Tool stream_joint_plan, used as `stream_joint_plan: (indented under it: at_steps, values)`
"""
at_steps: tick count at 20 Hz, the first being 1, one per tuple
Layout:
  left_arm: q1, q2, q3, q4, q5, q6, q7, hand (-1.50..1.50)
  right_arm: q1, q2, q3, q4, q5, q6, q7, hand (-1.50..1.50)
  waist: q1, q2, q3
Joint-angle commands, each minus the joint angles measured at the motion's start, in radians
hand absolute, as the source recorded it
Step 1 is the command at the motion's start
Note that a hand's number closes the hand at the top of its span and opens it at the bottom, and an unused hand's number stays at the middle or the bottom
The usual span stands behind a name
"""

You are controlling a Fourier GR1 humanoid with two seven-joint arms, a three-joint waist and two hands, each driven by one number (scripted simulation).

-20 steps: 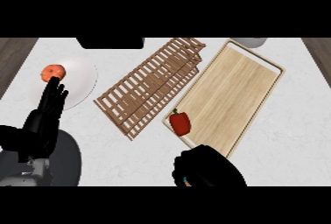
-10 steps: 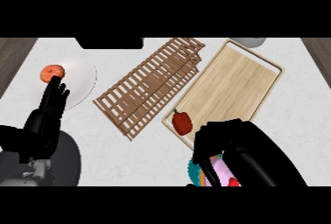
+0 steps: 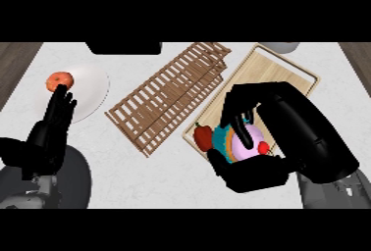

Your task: Pick the cupcake from the tray and place it in the tiered shelf

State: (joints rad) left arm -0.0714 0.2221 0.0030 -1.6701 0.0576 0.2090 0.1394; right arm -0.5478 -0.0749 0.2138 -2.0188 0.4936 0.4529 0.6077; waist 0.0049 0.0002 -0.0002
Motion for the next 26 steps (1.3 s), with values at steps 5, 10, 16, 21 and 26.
stream_joint_plan:
  at_steps: [5,10,16,21,26]
  values:
    - [0.031,-0.033,-0.009,-0.011,-0.02,-0.014,-0.011,0.0,-0.146,0.073,-0.055,0.316,0.087,-0.144,-0.113,1.5,0.003,0.001,0.0]
    - [-0.013,-0.031,0.025,0.056,-0.016,-0.033,-0.053,0.0,-0.195,0.074,-0.06,0.533,0.119,-0.289,-0.287,1.5,0.004,0.002,0.0]
    - [0.01,-0.035,0.012,-0.032,-0.029,-0.027,0.026,0.0,-0.283,0.075,-0.035,0.8,0.093,-0.491,-0.409,1.5,0.017,0.003,0.0]
    - [-0.023,-0.073,-0.016,-0.016,-0.082,0.014,0.044,0.0,-0.382,0.075,0.007,0.972,0.043,-0.587,-0.476,1.5,0.015,0.003,0.0]
    - [0.023,-0.023,0.04,-0.011,0.001,-0.091,-0.025,0.0,-0.429,0.075,-0.017,1.104,-0.081,-0.697,-0.483,1.5,0.033,0.006,0.0]
